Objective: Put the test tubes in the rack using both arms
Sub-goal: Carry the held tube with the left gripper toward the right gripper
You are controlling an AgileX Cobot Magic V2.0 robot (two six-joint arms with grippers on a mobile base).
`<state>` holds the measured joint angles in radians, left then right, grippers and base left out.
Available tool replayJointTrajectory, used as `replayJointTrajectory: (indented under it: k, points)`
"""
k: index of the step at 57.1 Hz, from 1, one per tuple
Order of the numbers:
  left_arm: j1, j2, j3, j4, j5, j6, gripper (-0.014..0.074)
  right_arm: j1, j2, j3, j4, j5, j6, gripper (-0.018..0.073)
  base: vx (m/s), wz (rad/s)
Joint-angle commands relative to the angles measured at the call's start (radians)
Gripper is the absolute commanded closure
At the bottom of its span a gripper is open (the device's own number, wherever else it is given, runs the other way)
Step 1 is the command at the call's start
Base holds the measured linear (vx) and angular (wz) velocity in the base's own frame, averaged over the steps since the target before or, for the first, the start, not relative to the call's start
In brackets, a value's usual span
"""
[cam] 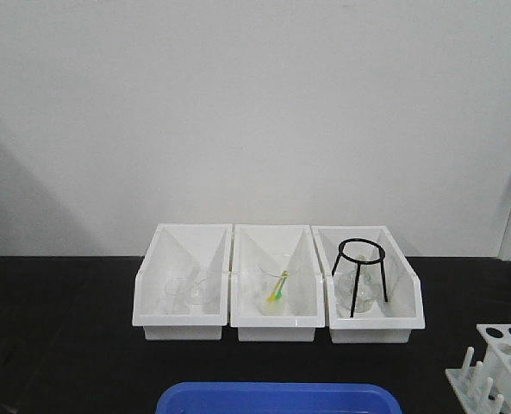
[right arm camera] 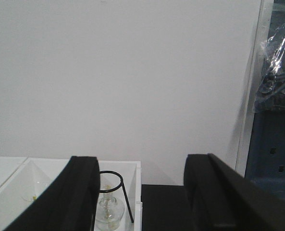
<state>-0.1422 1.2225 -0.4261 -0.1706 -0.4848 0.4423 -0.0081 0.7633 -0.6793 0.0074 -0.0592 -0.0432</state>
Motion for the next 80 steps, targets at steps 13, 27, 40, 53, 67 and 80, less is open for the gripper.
replayJointTrajectory:
  k: [13,27,40,53,67,80]
  points:
    - [-0.008,-0.155,-0.319,-0.003,0.345,-0.055,0.0619,0.018,0.022,-0.036,-0.001,-0.037,-0.005,0.012,0.0,0.0]
    - [-0.102,-0.156,-0.511,-0.007,0.514,-0.063,0.0619,0.233,0.148,-0.036,-0.019,-0.08,-0.087,0.012,0.0,0.0]
    - [-0.286,-0.154,-0.541,-0.098,0.522,-0.063,0.0619,0.48,0.285,-0.036,-0.019,-0.166,-0.089,0.012,0.0,0.0]
    - [-0.427,-0.145,-0.541,-0.217,0.521,-0.063,0.0619,0.698,0.377,-0.036,-0.019,-0.27,-0.051,0.012,0.0,0.0]
    - [-0.543,-0.108,-0.541,-0.241,0.474,-0.062,0.0617,0.866,0.409,-0.036,-0.019,-0.366,-0.046,0.012,0.0,0.0]
    - [-0.644,-0.076,-0.541,-0.24,0.442,-0.059,0.0617,0.892,0.409,-0.036,-0.016,-0.408,-0.021,0.012,0.0,0.0]
